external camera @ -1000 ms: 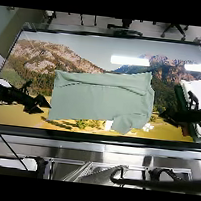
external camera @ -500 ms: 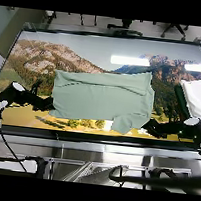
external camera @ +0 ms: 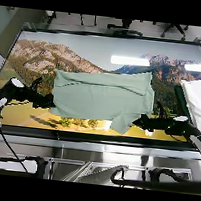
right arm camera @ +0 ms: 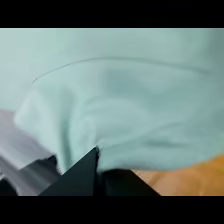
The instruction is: Fold the shirts.
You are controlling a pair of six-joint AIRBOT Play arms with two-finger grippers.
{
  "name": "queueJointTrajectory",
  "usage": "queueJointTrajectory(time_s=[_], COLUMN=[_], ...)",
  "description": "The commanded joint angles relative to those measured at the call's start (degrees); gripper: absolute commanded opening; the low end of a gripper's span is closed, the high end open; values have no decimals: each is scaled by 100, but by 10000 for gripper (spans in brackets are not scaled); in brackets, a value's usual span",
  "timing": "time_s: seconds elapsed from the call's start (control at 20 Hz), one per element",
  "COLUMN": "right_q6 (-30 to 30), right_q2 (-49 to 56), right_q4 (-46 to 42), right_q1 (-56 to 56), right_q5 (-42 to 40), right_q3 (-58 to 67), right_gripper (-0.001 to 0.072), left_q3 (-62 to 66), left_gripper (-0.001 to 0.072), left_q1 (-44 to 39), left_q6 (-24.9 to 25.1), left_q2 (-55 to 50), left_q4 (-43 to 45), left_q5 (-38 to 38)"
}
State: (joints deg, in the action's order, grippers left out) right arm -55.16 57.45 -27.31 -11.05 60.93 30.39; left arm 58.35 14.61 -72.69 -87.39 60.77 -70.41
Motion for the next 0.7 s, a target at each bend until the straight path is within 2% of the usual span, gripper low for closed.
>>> queueJointTrajectory(time_s=[0.0, 0.2, 0.3, 0.45, 0.65], right_q6=[-299, -1974, -2492, -2267, -1408], right_q2=[-212, -1305, -1838, -2216, -2085], right_q4=[-319, -2422, -3206, -2953, -1775], right_q1=[-74, -326, -538, -662, -660], right_q5=[850, 881, 883, 881, 531], right_q3=[87, 87, 87, 87, 343], right_gripper=[22, 22, 22, 22, 22], left_q3=[11, 9, 7, -50, 284], left_gripper=[12, 12, 12, 12, 11], left_q1=[232, 461, 566, 487, 37], left_q6=[-190, -391, -391, -387, -387], left_q2=[55, 452, 579, 584, 581], left_q4=[457, 1416, 1469, 1447, 1416], left_q5=[-699, -1132, -1248, -1344, -1305])
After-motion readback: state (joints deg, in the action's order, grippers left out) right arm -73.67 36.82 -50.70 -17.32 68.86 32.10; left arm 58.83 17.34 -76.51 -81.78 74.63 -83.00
